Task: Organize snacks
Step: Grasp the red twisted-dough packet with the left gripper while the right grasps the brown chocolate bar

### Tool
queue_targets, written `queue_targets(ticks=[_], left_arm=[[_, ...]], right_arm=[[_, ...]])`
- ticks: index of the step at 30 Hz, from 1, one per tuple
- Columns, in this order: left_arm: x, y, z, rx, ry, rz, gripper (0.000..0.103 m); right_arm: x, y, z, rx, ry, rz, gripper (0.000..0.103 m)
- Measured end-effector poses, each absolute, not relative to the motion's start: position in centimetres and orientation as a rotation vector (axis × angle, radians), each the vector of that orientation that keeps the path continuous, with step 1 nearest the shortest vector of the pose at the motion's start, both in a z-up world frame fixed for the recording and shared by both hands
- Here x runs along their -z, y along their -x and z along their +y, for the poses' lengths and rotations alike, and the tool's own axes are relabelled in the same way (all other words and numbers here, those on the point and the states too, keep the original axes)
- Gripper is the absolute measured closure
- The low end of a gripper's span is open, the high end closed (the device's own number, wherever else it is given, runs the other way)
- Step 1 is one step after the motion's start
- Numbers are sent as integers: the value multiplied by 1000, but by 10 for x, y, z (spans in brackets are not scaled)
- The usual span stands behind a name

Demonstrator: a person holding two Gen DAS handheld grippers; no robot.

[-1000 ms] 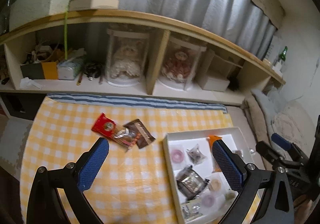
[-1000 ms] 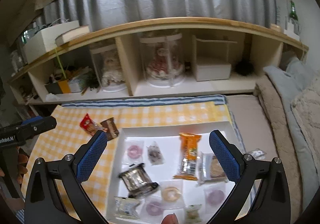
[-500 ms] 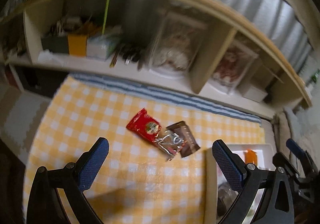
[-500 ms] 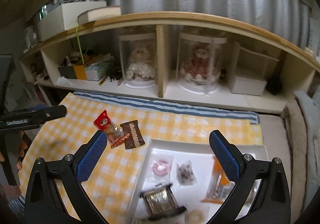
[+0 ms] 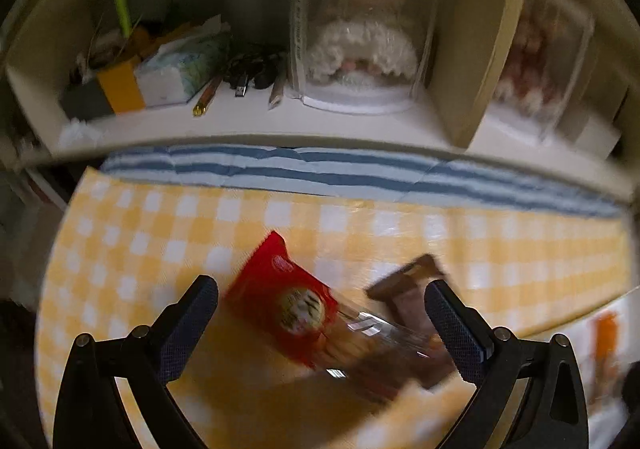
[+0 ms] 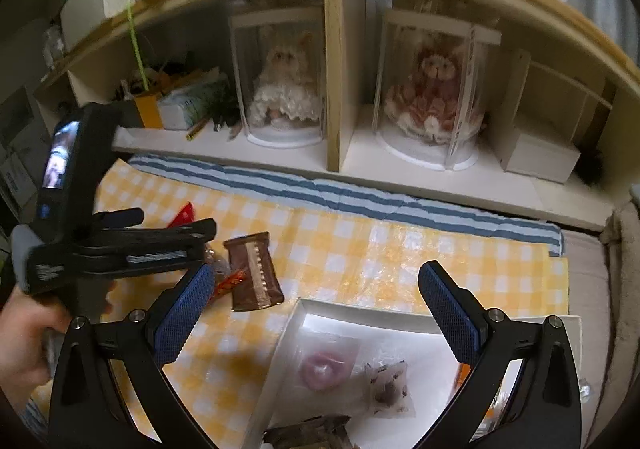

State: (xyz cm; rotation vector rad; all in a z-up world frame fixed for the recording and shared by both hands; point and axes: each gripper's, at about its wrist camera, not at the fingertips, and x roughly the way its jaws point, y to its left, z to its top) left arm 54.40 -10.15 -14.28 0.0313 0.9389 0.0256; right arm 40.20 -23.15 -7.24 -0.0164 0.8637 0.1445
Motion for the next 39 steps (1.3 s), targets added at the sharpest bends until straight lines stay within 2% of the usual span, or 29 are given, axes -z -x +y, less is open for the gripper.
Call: queue_targets(ticks=[8, 17, 20, 21, 23, 27, 28, 29, 31, 32, 39], left_arm=[[182, -549, -100, -52, -191, 942, 0], [195, -522, -53, 38, -188, 999, 0], [197, -522, -41, 126, -168, 1010, 1], [198, -522, -39, 146, -165, 1011, 3], [200, -522, -33, 185, -136, 1023, 17], [196, -516, -26, 195, -114, 1030, 33], [194, -515, -24, 195, -109, 1039, 40], [194, -515, -24, 196, -107, 1045, 51], [190, -507, -24, 197, -101, 1060, 62], [188, -503, -23, 199, -98, 1067, 62], [171, -476, -6, 183, 0, 1078, 63]], right_arm=[[85, -425, -230, -155, -31, 922, 0], [121, -455, -185, -238, 4, 1031, 0], [142, -464, -169, -271, 46, 1075, 3], [147, -466, -167, -276, 58, 1088, 8], [162, -471, -159, -283, 101, 1126, 15], [179, -472, -151, -264, 176, 1150, 26], [180, -472, -149, -259, 195, 1149, 29], [181, -472, -148, -260, 196, 1150, 37], [179, -470, -146, -271, 190, 1147, 51], [178, -469, -144, -271, 194, 1144, 60], [166, -442, -134, -297, 202, 1118, 61]])
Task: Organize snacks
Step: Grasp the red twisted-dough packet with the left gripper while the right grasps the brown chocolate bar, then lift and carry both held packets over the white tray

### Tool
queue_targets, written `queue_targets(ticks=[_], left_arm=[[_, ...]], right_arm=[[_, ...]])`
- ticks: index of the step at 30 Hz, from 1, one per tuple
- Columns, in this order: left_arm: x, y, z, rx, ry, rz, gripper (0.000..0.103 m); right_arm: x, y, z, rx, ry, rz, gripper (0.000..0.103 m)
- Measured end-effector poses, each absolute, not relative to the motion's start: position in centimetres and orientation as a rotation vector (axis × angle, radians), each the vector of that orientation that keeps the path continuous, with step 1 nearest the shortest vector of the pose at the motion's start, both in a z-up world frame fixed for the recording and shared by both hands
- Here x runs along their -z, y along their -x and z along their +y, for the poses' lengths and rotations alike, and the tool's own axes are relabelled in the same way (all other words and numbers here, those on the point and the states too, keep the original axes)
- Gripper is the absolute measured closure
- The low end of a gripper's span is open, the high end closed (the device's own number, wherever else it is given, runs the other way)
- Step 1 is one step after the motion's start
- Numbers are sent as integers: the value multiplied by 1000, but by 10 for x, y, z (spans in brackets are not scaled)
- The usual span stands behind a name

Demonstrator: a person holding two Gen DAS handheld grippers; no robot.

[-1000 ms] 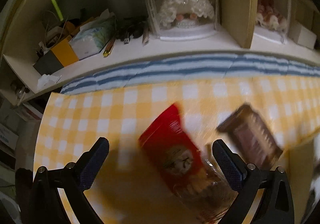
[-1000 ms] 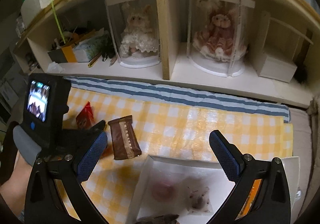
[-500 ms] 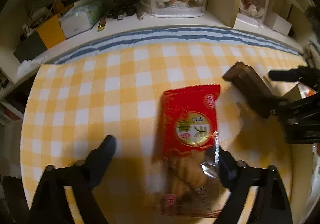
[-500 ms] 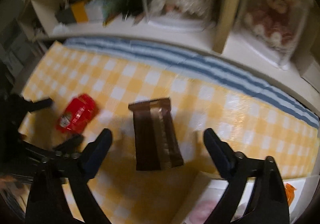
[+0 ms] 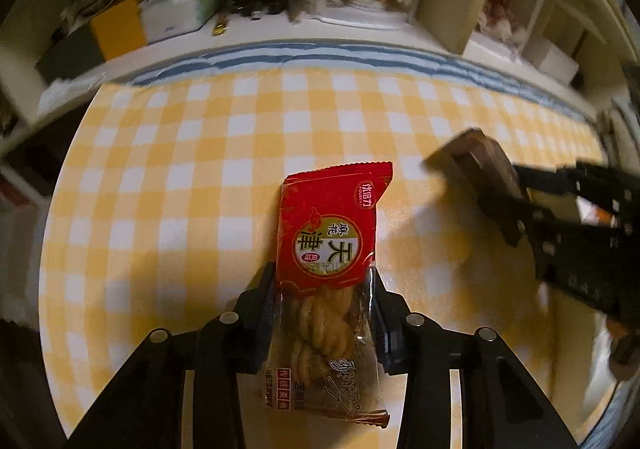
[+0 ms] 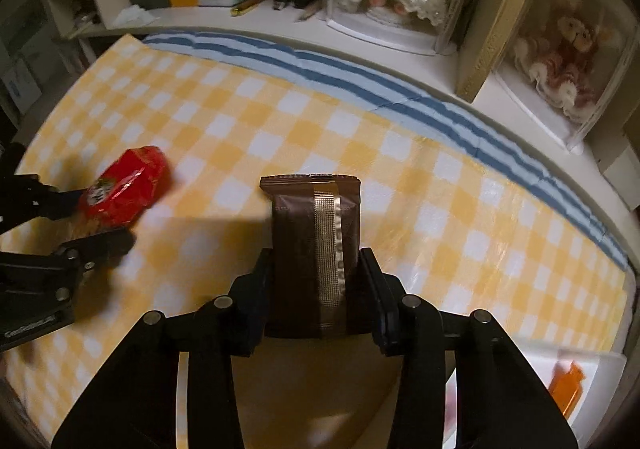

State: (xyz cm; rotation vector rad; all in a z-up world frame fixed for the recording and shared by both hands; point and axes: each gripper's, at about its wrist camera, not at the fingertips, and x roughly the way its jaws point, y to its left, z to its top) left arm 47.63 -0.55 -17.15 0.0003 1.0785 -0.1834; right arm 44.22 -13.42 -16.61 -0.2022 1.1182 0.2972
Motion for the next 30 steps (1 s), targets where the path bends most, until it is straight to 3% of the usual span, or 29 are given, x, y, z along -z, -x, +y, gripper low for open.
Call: queue_targets(ticks=[10, 30], left_arm=[[121, -427, 6, 190, 91, 990, 63], [31, -342, -84, 347, 90, 888, 63]], right_arm=[[123, -385, -138, -316, 121, 1048, 61], [44, -291, -238, -228, 2, 945, 61]])
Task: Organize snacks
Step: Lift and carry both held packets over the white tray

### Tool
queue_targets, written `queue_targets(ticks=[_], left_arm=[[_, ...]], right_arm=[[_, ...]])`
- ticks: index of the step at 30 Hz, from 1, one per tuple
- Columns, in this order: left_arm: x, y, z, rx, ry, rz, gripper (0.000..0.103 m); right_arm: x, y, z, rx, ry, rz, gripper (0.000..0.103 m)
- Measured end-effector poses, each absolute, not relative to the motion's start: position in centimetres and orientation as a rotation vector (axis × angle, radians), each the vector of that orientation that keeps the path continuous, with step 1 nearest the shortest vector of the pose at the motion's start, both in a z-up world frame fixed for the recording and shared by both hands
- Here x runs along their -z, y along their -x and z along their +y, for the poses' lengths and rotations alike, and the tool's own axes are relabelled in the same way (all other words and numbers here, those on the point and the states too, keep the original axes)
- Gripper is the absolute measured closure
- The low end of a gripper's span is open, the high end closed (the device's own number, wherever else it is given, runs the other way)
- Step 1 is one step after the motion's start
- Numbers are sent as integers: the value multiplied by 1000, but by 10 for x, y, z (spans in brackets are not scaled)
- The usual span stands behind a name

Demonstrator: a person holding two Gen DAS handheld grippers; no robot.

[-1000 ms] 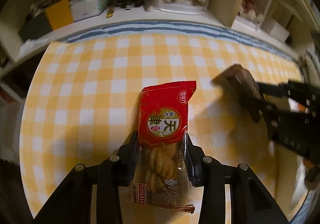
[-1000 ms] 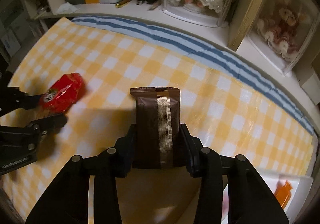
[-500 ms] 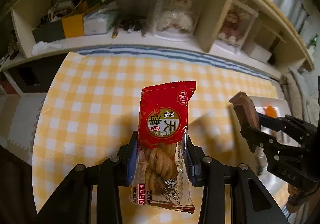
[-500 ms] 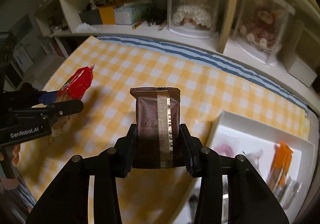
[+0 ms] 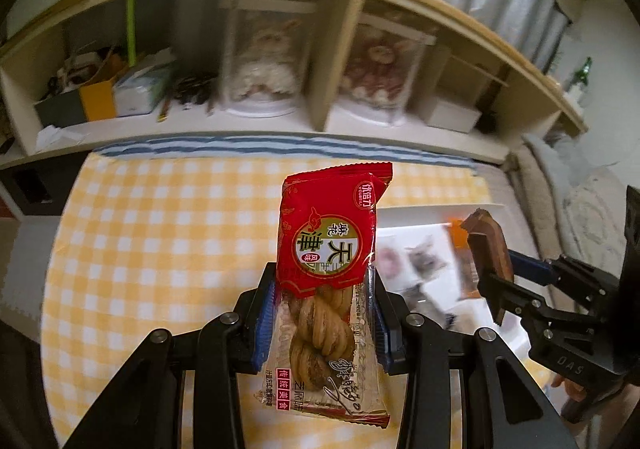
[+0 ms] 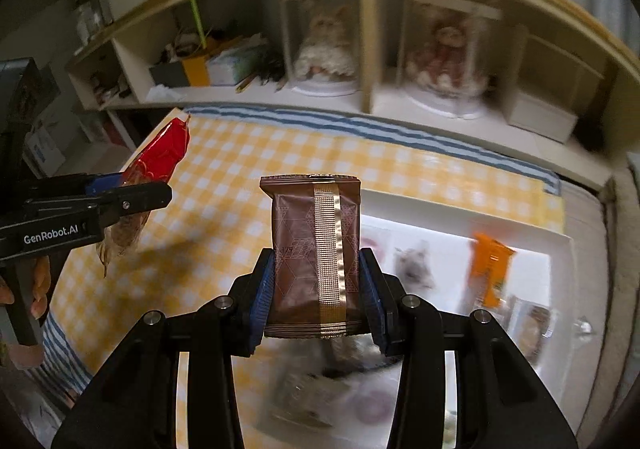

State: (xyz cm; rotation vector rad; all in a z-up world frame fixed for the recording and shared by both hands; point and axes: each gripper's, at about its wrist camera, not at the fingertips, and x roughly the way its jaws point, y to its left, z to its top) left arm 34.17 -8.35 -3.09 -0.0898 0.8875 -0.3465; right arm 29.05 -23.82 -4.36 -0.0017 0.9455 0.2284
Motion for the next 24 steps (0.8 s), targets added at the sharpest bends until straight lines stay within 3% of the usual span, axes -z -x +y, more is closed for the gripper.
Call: queue_targets(ticks=[12, 24], left_arm=[[50, -364, -169, 471, 126, 929, 63], [121, -423, -262, 581, 175, 1060, 63]], right_arm=[[42, -245, -351, -96, -93, 943, 61], [67, -205, -436, -19, -169, 972, 61]])
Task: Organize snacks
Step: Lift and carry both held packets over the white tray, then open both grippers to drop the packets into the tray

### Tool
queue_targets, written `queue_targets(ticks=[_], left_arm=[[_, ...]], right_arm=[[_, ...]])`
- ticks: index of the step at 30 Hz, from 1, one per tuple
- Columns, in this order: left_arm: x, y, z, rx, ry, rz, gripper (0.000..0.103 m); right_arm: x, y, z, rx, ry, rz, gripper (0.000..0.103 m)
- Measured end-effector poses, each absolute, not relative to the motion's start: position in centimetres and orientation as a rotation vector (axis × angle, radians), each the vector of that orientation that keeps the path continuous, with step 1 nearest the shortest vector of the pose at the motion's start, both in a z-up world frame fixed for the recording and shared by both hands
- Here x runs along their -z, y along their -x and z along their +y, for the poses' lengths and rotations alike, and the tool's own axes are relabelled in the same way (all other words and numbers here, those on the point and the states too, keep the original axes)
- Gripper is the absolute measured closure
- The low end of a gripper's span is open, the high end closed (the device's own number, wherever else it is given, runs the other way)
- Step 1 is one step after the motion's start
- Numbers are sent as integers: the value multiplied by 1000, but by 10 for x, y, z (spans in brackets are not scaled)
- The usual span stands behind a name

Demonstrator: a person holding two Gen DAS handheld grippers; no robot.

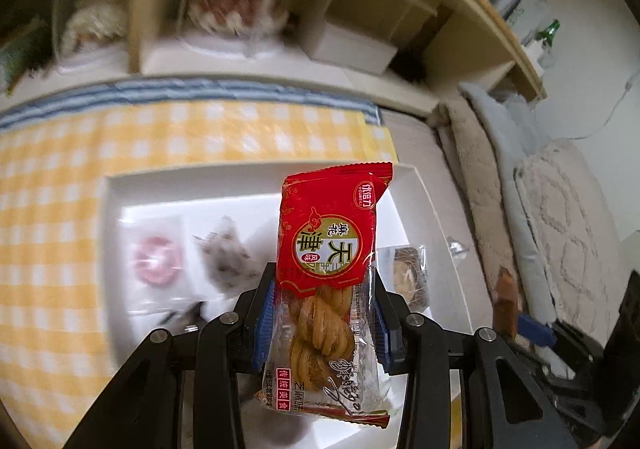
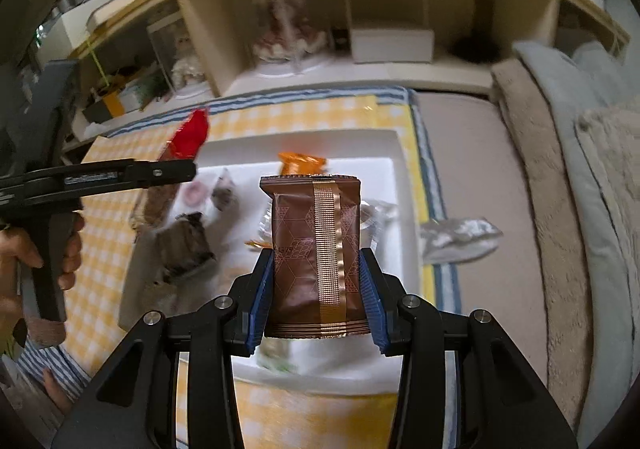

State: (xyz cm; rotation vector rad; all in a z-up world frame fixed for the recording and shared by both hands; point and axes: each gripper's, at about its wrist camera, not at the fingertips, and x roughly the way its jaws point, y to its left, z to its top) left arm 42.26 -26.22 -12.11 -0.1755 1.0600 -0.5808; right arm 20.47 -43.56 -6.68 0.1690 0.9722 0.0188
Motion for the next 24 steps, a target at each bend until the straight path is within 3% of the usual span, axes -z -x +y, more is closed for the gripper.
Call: queue_targets(ticks=[11, 20, 24], left_arm=[[192, -500, -287, 483, 200, 1164, 63], [209, -538, -286, 420, 125, 1129, 63], [214, -551, -302, 420, 129, 1117, 63]], right_arm=[[111, -201, -448, -79, -191, 1148, 61], [158, -244, -434, -60, -38, 1345, 61], [161, -266, -436, -37, -47, 1323, 61]])
